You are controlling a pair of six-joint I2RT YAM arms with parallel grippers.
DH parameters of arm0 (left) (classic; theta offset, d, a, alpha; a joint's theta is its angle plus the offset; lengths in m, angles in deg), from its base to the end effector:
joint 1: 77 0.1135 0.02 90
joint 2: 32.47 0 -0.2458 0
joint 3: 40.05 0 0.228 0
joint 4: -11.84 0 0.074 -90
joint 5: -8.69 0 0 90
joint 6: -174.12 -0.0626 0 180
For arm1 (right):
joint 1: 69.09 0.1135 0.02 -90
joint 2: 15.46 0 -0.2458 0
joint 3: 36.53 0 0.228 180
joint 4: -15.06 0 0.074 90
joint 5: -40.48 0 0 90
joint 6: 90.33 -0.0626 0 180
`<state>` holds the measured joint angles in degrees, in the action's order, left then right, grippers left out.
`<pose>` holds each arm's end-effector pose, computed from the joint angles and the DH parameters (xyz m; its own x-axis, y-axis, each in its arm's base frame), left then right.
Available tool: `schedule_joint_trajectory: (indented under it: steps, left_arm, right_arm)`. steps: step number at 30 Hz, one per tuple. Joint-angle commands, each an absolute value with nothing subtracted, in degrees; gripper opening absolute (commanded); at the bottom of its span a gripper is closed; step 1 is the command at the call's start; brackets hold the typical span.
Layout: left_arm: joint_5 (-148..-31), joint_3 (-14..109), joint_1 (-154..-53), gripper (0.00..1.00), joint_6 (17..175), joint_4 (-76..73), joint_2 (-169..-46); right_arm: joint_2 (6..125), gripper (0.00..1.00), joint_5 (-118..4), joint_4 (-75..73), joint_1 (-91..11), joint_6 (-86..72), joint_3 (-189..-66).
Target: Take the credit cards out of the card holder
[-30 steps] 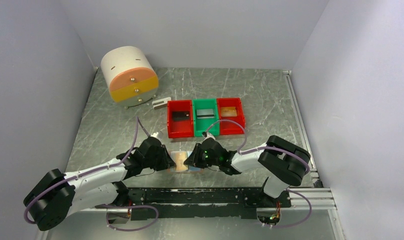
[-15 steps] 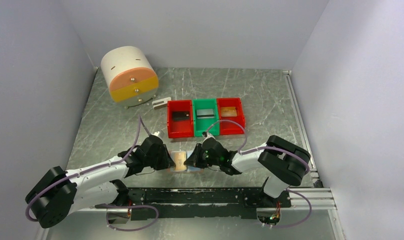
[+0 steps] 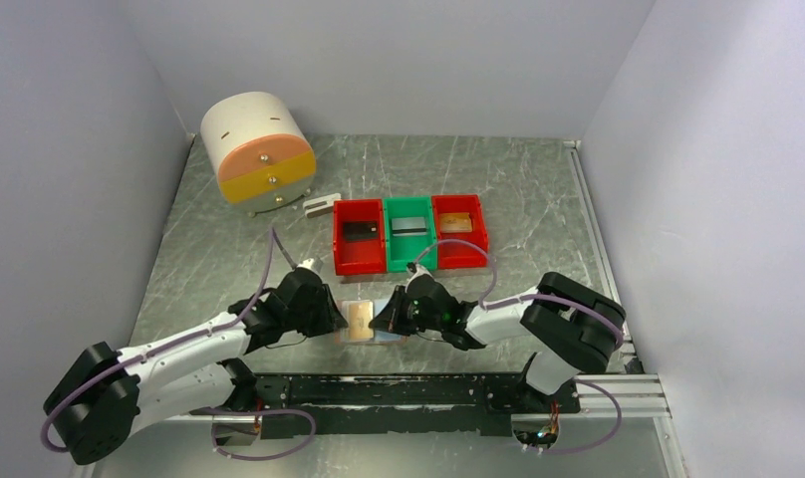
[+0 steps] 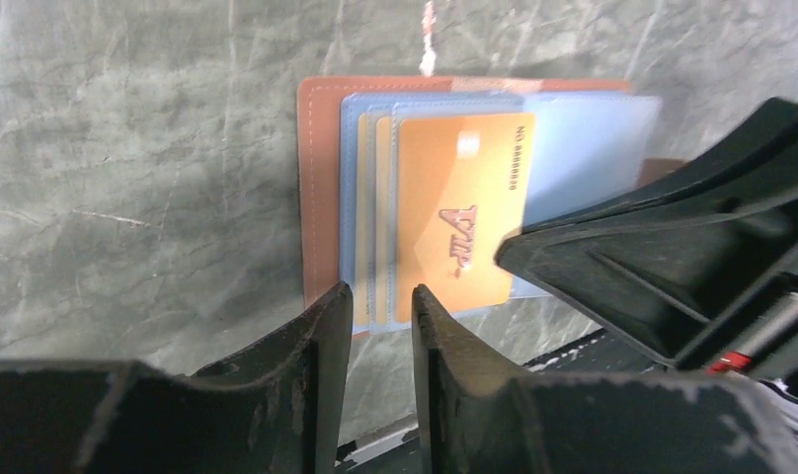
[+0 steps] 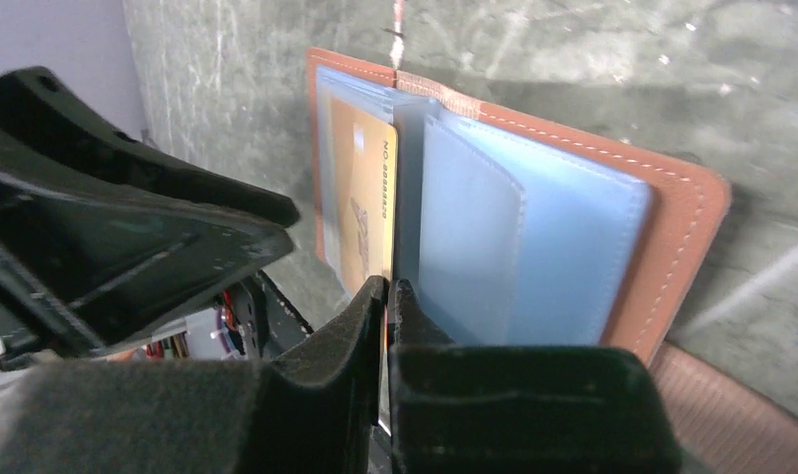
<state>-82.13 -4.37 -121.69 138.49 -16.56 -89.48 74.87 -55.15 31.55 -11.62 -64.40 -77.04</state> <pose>0.1322 -0.1320 0.1325 -0.8929 -0.2599 -0.3677 -0.0274 0.8465 -0.5317 0.1467 0.2414 0.1102 -0.9234 0.2166 -0.3169 -0.1204 0.6204 0.7750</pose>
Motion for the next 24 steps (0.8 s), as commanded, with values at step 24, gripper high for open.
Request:
schedule_joint_trajectory:
  steps: [24]
  left_arm:
    - [-81.58,2.85,-121.81,0.24,136.46,-14.94,-103.19]
  right_arm:
    - [76.42,0.10,-55.47,36.64,-12.74,-68.82,-72.10]
